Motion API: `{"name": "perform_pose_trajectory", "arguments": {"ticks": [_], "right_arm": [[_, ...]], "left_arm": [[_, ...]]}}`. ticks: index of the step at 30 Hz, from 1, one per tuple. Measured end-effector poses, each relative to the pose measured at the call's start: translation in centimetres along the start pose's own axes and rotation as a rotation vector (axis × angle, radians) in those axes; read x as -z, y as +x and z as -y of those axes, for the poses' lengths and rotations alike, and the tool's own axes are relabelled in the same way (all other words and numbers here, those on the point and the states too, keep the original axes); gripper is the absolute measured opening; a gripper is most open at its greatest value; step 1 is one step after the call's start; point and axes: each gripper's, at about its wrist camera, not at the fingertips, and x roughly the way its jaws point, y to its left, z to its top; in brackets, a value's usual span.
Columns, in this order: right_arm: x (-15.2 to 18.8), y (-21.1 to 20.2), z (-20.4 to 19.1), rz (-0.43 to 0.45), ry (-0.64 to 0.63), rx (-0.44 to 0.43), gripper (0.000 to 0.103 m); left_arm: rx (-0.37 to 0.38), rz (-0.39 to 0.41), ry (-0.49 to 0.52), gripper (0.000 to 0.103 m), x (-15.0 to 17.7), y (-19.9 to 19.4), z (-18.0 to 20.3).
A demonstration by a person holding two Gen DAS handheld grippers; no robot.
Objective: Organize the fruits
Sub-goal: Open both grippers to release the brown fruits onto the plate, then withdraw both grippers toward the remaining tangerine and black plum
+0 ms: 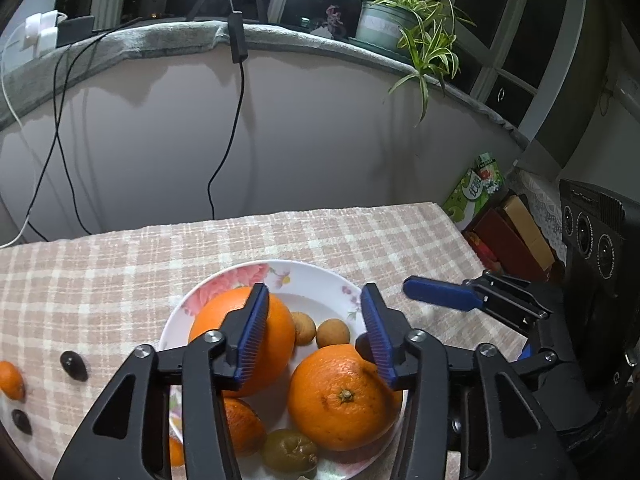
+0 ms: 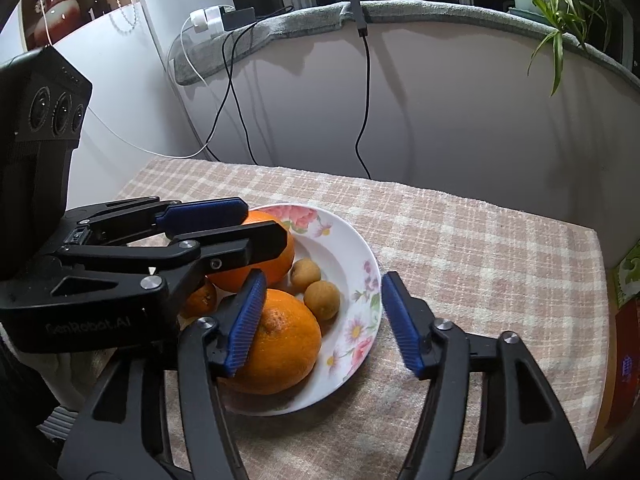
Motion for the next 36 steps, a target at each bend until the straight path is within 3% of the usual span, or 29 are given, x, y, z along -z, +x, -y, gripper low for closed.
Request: {"name": "perform_pose_trajectory", "arguments": {"ticks": [3, 5, 12, 14, 17, 36], "right_arm": [[0.0, -0.2, 0.1, 0.004, 0.006, 0.001, 0.072], [0.0, -0.2, 0.1, 0.006, 0.011, 0.004, 0.072], [-0.2, -0.4, 0.0, 0.003, 0.004, 0.007, 0.072], [-0.2, -0.5, -0.3, 0.003, 0.000, 0.007, 0.082], [-0.3, -0.9, -1.0, 0.018, -0.008, 0.003, 0.090], [-2.8, 0.0, -6.3, 0.014, -0.071, -0.043, 0.091]], "left_arm": [[-0.003, 0.004, 0.001, 0.051, 0.1, -0.3, 0.0], [-0.006, 0.009, 0.001, 0.059, 0.2, -0.5, 0.0], [-0.016, 0.028, -0.014, 0.062, 0.4, -1.6, -0.5], [-0.023, 0.036, -0.021, 0.069, 0.5, -2.1, -0.8], [-0.032, 0.045, -0.034, 0.069, 0.6, -2.8, -1.3], [-0.135, 0.089, -0.135, 0.070, 2.4, -7.5, -7.8]]}}
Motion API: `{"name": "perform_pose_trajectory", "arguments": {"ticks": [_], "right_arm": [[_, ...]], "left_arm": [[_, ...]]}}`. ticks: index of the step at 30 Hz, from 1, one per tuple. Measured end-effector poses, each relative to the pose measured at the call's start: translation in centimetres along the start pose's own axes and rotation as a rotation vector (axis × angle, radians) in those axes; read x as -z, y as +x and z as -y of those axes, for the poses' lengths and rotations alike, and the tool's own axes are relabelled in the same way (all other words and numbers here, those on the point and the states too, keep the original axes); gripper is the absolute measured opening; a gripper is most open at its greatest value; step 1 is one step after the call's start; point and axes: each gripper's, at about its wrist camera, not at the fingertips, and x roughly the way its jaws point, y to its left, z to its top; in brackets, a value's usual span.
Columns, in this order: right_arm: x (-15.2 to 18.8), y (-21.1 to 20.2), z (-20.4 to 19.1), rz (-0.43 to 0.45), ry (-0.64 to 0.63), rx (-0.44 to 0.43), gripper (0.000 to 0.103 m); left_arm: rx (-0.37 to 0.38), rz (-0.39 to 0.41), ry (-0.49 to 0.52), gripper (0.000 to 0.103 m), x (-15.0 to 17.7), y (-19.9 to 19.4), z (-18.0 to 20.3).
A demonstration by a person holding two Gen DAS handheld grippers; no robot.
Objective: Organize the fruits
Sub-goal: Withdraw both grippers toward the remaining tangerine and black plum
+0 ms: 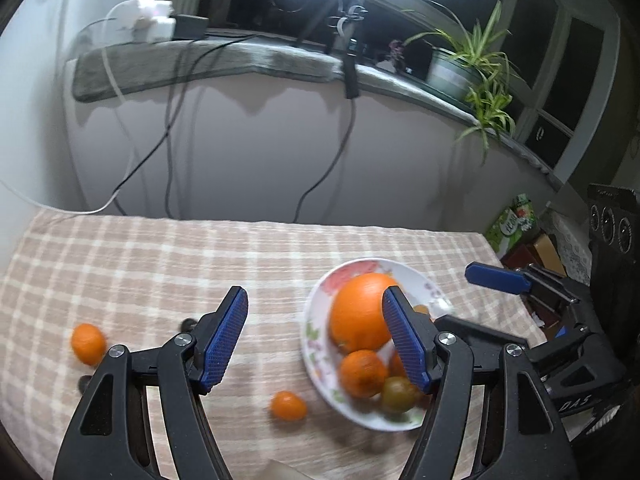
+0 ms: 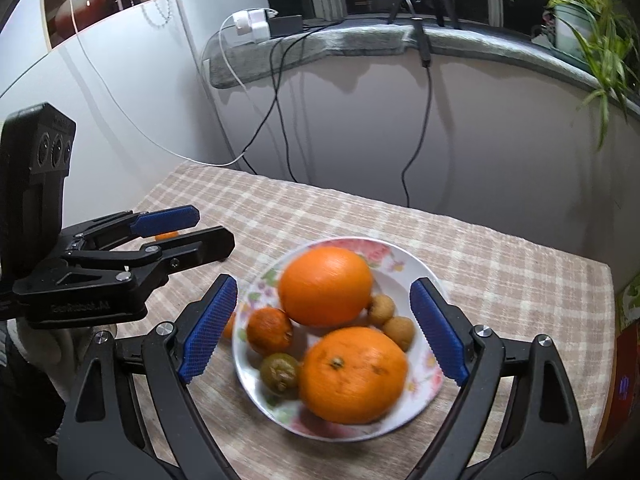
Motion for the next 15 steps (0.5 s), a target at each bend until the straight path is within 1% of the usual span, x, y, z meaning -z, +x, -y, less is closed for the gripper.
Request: {"name": "perform_pose_trajectory", "arguments": {"ticks": [7, 15], "right_arm": [[-1.5, 1.2, -3.2, -0.007, -0.044, -0.048, 0.091], [-2.6, 3.9, -6.9, -0.049, -0.108, -0.105, 0.091]], "left_arm": [[-0.041, 0.021, -0.072, 0.070, 0.6, -1.5, -4.5], [-0.110, 0.021, -0.116, 0.068, 2.0, -3.1, -9.1]]}}
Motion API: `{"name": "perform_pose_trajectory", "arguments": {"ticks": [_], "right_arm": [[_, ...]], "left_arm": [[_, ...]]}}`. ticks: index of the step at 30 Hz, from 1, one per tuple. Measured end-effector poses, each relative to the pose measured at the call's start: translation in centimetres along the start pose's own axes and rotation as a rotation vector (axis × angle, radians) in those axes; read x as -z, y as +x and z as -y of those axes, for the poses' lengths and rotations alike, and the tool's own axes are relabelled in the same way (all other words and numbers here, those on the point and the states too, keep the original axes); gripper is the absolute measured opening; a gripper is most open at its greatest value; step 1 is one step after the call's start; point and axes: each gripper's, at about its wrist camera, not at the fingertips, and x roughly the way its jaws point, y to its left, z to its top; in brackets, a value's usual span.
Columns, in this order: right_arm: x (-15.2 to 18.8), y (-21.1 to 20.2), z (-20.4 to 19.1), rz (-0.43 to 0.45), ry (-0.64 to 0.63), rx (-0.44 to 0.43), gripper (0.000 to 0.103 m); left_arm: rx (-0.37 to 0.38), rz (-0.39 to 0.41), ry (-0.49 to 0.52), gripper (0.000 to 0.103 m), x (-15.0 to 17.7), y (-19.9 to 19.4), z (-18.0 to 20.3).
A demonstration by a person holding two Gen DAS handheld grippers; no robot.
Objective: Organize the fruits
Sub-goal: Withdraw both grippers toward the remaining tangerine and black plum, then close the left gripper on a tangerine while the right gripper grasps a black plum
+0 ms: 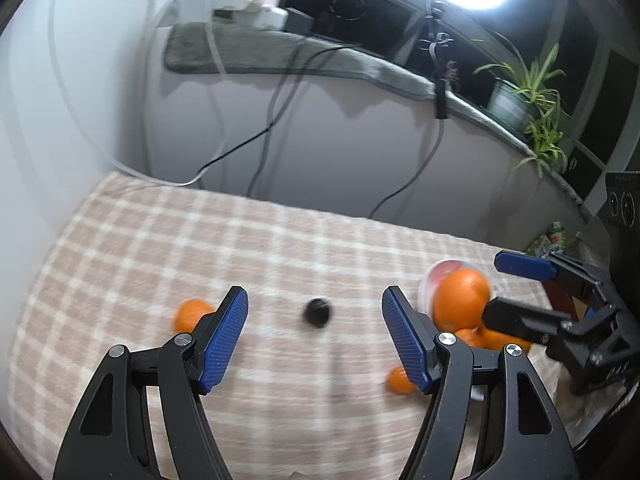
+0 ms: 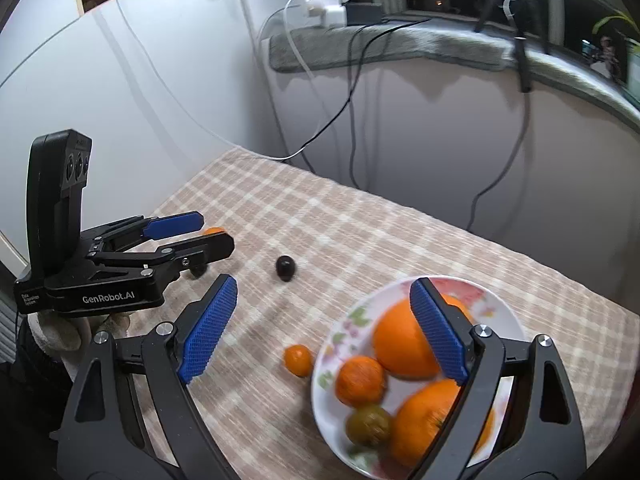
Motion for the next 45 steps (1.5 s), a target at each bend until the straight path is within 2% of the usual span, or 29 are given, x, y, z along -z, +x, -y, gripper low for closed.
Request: {"name": "perform_pose_trajectory", "arguments": {"ticks": [4, 10, 12, 14, 16, 18, 20, 33, 39, 43, 45], "right_arm": [[-0.6, 2.0, -0.8, -0.036, 0.006, -0.031, 0.091], [-1.7, 4.7, -1.6, -0.082, 0.031, -0.087, 0.090], [-2.0, 5.4, -1.7, -0.098, 0.051, -0.120, 0.086], [-2.2, 6.3, -1.9, -0.120, 0.067, -0.138, 0.077], [-2.4, 7.4, -2.0, -0.146, 0.079, -0.137, 0.075], [-2.5, 8.4, -2.2, -0.173, 0.088, -0.143, 0.069], [-2.5, 9.7, -2.4, -0.210, 0.094, -0.141, 0.058], [-2.1, 13.9, -3.7, -0.311, 0.049, -0.066, 0.042], [-1.9, 14.6, -4.2, -0.325, 0.011, -0.017, 0.036], [-1.9, 15.1, -4.1, -0.344, 0.013, -0.004, 0.025], [-1.8, 15.3, -4.1, -0.346, 0.013, -0.009, 0.025]], "left_arm": [[-0.029, -0.011, -0.020, 0.066, 0.5, -0.1, -2.2], [-0.055, -0.032, -0.052, 0.053, 1.3, 0.3, -4.9], [-0.058, -0.044, -0.062, 0.049, 1.5, 0.7, -5.7], [-0.062, -0.057, -0.071, 0.041, 1.7, 1.1, -6.4], [-0.064, -0.065, -0.075, 0.039, 1.8, 1.5, -6.9], [-0.064, -0.073, -0.081, 0.038, 1.9, 1.9, -7.2], [-0.060, -0.082, -0.088, 0.036, 1.9, 2.4, -7.6], [-0.035, -0.106, -0.078, 0.035, 1.9, 3.6, -7.7], [-0.036, -0.105, -0.073, 0.033, 1.7, 3.9, -7.5], [-0.041, -0.102, -0.061, 0.033, 1.8, 4.0, -7.3], [-0.041, -0.101, -0.061, 0.033, 1.8, 3.9, -7.3]]}}
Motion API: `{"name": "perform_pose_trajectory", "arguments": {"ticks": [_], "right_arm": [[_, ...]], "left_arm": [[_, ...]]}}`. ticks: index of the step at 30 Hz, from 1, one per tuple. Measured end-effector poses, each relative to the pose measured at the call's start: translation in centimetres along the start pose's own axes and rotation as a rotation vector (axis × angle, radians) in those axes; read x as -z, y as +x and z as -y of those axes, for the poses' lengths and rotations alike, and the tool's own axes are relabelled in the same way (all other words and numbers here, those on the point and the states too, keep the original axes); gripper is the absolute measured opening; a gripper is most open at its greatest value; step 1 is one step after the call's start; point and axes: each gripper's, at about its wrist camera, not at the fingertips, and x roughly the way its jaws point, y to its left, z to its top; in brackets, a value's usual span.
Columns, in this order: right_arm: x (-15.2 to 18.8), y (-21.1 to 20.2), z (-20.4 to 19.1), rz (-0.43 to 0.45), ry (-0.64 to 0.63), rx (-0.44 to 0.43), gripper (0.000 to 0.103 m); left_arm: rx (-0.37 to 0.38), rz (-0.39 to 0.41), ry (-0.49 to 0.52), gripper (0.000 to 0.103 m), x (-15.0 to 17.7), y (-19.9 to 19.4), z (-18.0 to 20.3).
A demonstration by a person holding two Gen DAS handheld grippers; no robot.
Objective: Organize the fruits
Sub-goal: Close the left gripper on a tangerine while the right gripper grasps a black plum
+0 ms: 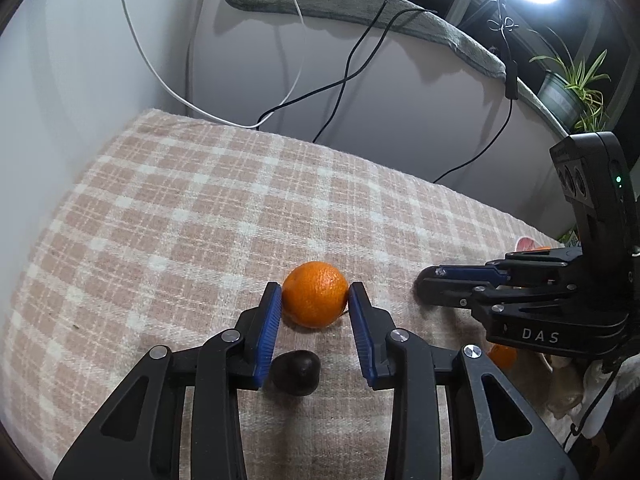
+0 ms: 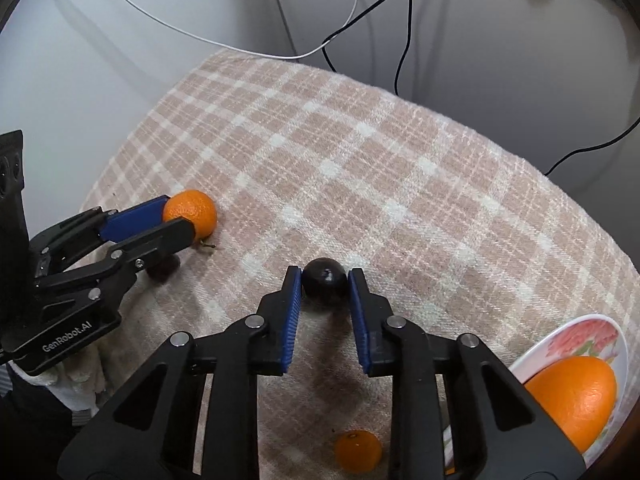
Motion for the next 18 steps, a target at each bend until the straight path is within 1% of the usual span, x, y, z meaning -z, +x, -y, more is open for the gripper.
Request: {"name": "perform_pose_trajectory", "arguments": {"ticks": [5, 8, 13, 18], "right_arm": [[0.0, 0.0, -0.2, 0.015, -0.006, 0.007, 0.024], [0.1, -0.4, -0.3, 0.031, -0.006, -0.004, 0.023], [0.3, -2.3, 0.0, 0.072, -0.003, -0.022, 0.023], [1.0, -4.3, 0.2, 0.113, 0.001, -0.031, 0.023]], "left_arm": [[-0.001, 0.004, -0.002, 0.032, 0.0, -0.2, 0.0], [0.001, 0.011, -0.007, 0.032, 0.0, -0.5, 0.0], [0.008, 0.027, -0.003, 0.031, 0.0, -1.4, 0.4], [0.022, 0.049, 0.011, 0.030, -0.3, -2.4, 1.5]]}}
